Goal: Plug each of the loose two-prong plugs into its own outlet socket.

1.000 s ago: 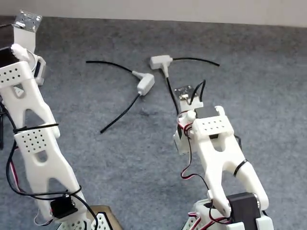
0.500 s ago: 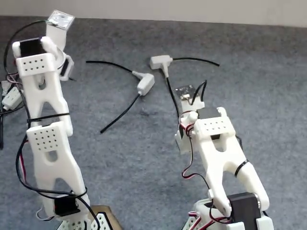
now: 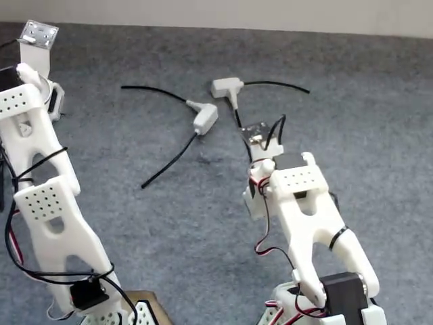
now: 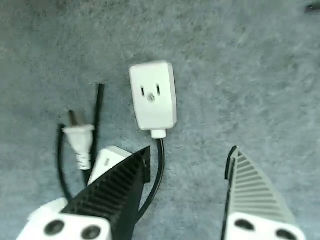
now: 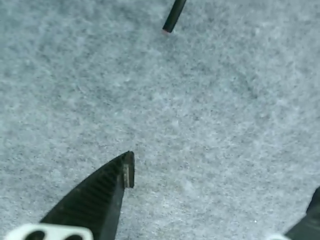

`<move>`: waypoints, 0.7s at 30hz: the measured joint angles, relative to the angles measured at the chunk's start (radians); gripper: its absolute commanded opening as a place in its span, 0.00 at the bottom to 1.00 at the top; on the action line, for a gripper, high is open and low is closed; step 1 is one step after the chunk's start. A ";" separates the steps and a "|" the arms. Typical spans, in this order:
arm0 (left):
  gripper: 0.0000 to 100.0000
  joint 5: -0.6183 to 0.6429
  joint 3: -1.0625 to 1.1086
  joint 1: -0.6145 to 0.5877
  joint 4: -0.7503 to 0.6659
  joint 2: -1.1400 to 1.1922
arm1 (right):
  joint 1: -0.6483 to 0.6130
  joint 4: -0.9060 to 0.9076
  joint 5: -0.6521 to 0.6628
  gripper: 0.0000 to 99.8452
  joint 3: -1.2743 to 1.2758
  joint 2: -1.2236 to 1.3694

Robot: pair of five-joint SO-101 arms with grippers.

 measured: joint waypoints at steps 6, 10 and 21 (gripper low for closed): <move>0.24 -0.048 0.002 -0.029 -0.035 0.097 | -0.005 0.000 0.000 0.49 0.000 0.000; 0.24 -0.058 0.002 -0.049 -0.087 0.124 | -0.005 0.000 0.000 0.49 0.000 0.000; 0.24 -0.126 0.002 -0.058 -0.252 0.130 | -0.005 0.000 0.000 0.49 0.005 0.000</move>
